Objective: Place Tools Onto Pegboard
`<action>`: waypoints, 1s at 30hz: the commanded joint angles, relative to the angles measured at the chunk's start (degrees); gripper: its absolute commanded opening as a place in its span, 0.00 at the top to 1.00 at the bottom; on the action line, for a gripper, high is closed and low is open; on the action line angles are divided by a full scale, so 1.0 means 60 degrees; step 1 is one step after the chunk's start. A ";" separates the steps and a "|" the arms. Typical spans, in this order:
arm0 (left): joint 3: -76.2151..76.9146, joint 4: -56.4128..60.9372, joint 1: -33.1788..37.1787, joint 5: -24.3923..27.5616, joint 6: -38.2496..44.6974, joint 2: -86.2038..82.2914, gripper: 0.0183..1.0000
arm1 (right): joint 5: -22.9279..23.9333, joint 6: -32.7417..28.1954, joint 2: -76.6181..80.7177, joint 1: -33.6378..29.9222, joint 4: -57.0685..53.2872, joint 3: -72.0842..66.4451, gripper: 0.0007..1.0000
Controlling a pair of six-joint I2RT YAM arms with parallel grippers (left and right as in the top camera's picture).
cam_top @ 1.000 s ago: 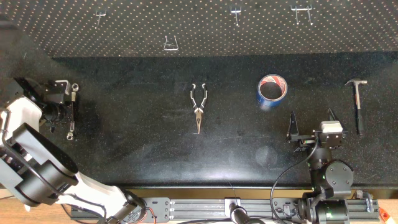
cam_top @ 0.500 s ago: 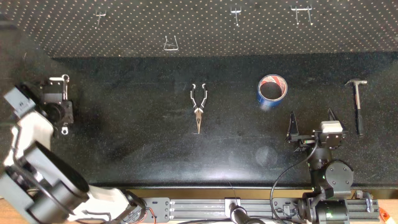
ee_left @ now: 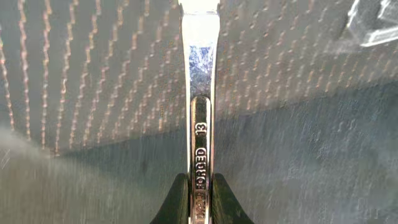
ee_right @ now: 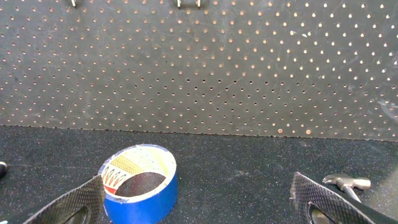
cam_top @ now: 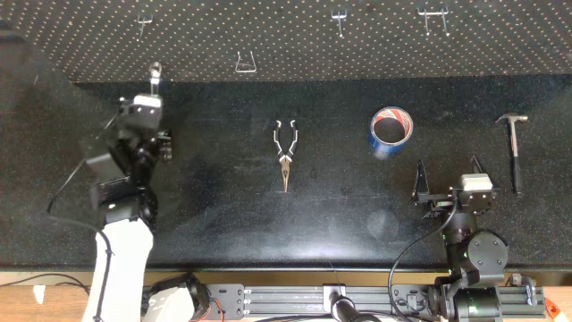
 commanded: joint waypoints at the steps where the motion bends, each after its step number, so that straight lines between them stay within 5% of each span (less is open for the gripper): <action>1: 0.0350 0.0692 -0.1100 -0.0113 -0.0674 -0.0113 0.99 | -0.0087 -0.0131 -0.0069 0.0040 -0.0058 -0.0022 0.02; 7: 0.1067 0.0572 -0.1290 -0.1417 -0.2018 0.0146 0.99 | -0.0087 -0.0131 -0.0069 0.0040 -0.0058 -0.0022 0.02; 30: 0.1322 0.0474 -0.0823 -0.1537 -0.2892 0.0670 0.99 | -0.0087 -0.0131 -0.0069 0.0040 -0.0058 -0.0022 0.02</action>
